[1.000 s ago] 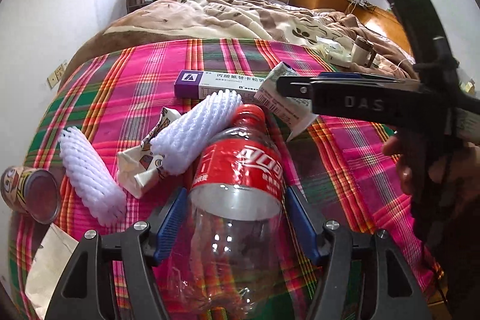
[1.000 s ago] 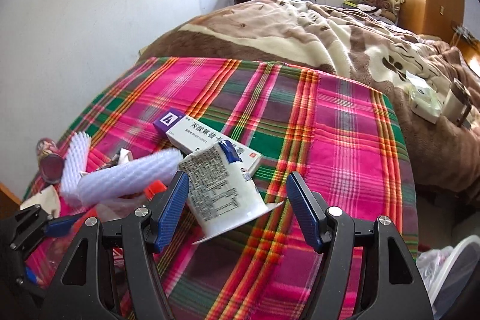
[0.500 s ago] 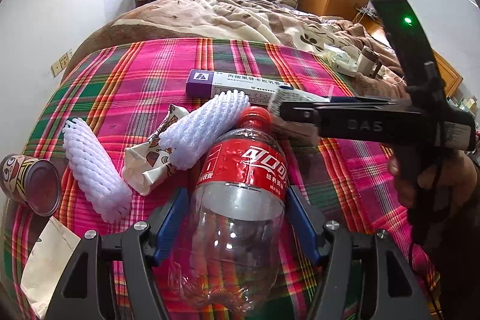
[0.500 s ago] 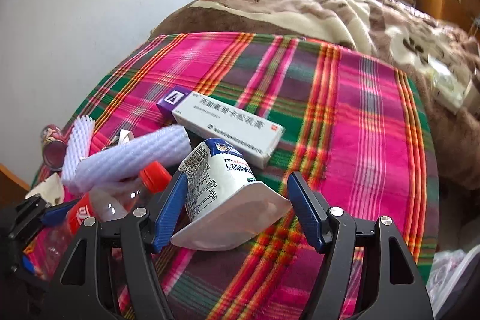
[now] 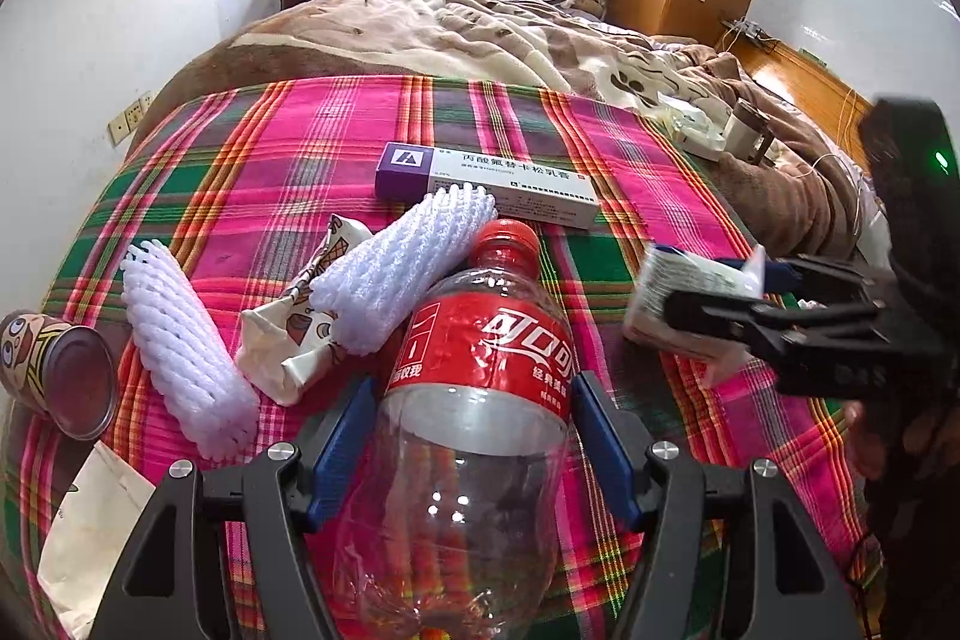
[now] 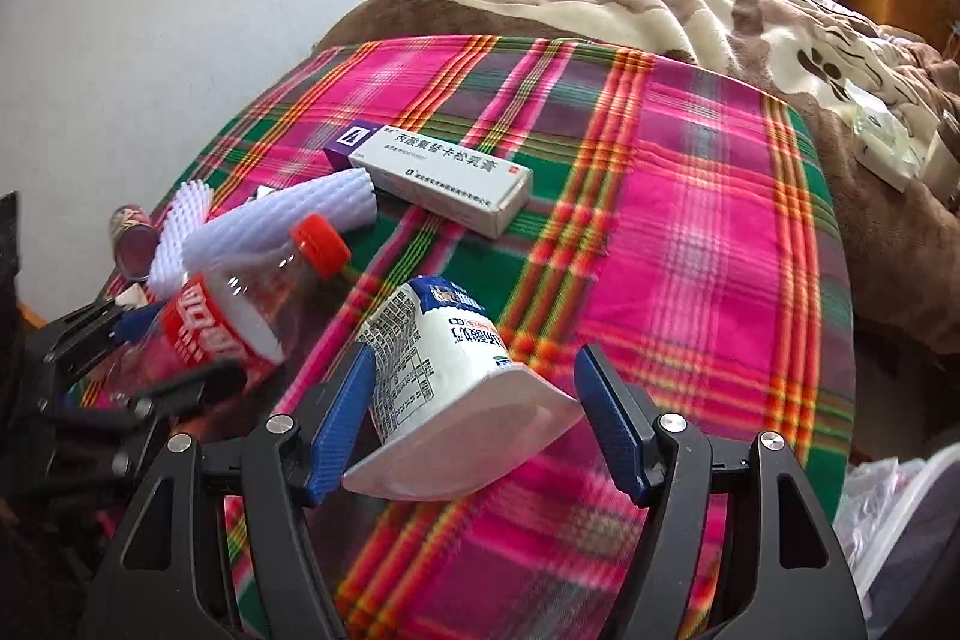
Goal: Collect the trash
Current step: 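Grasp the Coca-Cola bottle with the left tool while the right tool grasps the yogurt cup, then carry the bottle and yogurt cup over the white wastebasket with both tools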
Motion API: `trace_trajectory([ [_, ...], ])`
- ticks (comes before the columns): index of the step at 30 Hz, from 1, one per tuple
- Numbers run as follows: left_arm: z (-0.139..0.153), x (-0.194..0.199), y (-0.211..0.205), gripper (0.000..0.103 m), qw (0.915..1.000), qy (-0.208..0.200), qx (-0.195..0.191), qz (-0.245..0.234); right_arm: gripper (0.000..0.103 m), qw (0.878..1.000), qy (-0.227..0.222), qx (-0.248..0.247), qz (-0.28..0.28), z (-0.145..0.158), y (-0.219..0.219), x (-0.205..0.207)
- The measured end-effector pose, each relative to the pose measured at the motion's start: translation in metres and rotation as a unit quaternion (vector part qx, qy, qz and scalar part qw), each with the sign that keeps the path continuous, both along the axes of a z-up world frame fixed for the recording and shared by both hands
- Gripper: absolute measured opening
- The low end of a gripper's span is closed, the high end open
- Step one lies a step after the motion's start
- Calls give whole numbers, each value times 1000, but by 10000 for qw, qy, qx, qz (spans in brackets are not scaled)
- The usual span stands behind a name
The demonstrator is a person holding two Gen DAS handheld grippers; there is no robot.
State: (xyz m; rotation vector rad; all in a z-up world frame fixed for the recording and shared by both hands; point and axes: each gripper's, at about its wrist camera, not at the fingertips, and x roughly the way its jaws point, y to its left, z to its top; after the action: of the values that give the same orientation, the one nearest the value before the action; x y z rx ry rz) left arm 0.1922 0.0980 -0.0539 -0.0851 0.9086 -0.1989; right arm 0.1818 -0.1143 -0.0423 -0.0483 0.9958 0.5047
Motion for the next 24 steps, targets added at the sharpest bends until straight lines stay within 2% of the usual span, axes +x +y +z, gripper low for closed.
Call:
trace_trajectory([
  [2,0,-2,-2,67,10000,-12,50,-2,70,9998,-44,-38,-192,0,-7,-4],
  [4,0,-1,-6,67,9999,-17,92,-42,70,9996,-178,-128,-150,0,-10,-10],
  [8,0,0,-8,67,9999,-3,112,-31,70,9964,-475,-697,-79,7,-4,-15],
  [11,1,0,-8,67,10000,-6,77,-6,70,9936,-876,-687,188,23,0,-20],
  [13,1,1,-7,67,10000,5,88,-16,70,9922,-952,-728,348,27,7,-19],
  [19,-2,4,-10,67,9999,91,137,-39,70,9842,-592,-1497,732,4,26,-6],
  [23,-3,9,-13,67,9997,147,166,-55,70,9793,-391,-1880,635,-3,24,-1],
  [24,-3,12,-14,67,9997,166,165,-71,65,9779,-401,-1952,636,-3,23,-2],
])
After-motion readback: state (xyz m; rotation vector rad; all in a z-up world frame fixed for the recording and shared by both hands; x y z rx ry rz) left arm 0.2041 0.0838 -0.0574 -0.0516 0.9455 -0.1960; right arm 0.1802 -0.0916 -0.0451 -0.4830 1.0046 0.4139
